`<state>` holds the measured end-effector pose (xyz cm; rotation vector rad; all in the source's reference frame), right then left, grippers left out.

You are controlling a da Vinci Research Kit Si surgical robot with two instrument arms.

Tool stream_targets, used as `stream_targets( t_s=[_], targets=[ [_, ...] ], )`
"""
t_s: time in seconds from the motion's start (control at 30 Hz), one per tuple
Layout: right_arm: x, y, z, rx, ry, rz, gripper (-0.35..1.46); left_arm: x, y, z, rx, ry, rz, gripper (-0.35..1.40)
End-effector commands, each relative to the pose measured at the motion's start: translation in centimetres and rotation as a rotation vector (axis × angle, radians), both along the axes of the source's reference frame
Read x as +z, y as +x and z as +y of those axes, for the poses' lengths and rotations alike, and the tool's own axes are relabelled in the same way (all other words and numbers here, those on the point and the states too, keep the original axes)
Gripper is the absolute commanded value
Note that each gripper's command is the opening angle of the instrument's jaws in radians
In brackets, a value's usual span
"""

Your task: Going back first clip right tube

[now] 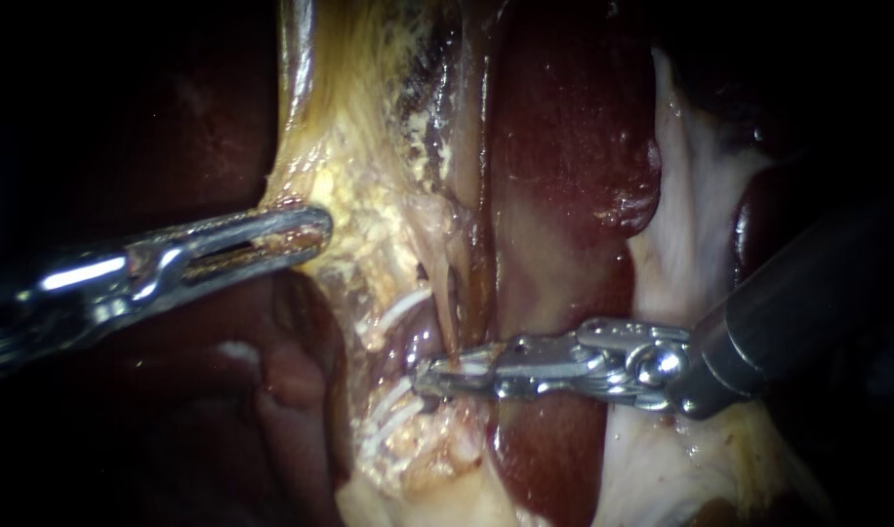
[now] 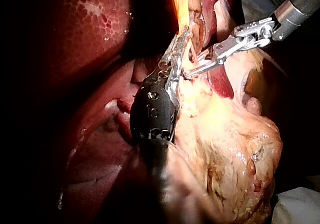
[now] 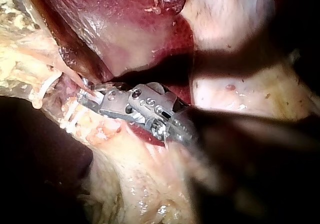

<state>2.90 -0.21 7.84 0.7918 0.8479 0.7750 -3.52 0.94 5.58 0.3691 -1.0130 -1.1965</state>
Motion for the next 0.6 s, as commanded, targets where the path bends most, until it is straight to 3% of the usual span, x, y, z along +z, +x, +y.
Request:
stream_targets(
  t_s=[0.03,0.13,0.23,0.27,0.47,0.6],
  targets=[
    [0.00,0.00,0.00,0.000,-0.001,0.000,-0.35,0.00,0.00,0.00,0.000,0.000,0.000,-0.35],
    [0.00,0.00,0.00,0.004,-0.001,0.005,-0.35,0.00,0.00,0.00,0.000,0.000,0.000,-0.35],
    [0.00,0.00,0.01,0.011,0.005,0.011,0.36,0.00,0.00,0.00,0.000,0.000,0.000,-0.35],
    [0.00,-0.01,0.01,0.006,-0.005,0.014,0.46,0.00,0.00,0.00,0.000,0.000,0.000,-0.35],
    [-0.03,-0.08,-0.01,-0.050,-0.189,0.107,0.60,0.00,0.01,0.00,-0.001,0.000,0.001,-0.35],
    [-0.08,-0.18,-0.03,-0.098,-0.294,0.141,0.60,-0.01,0.02,0.00,-0.001,0.000,0.001,-0.35]
  ],
)
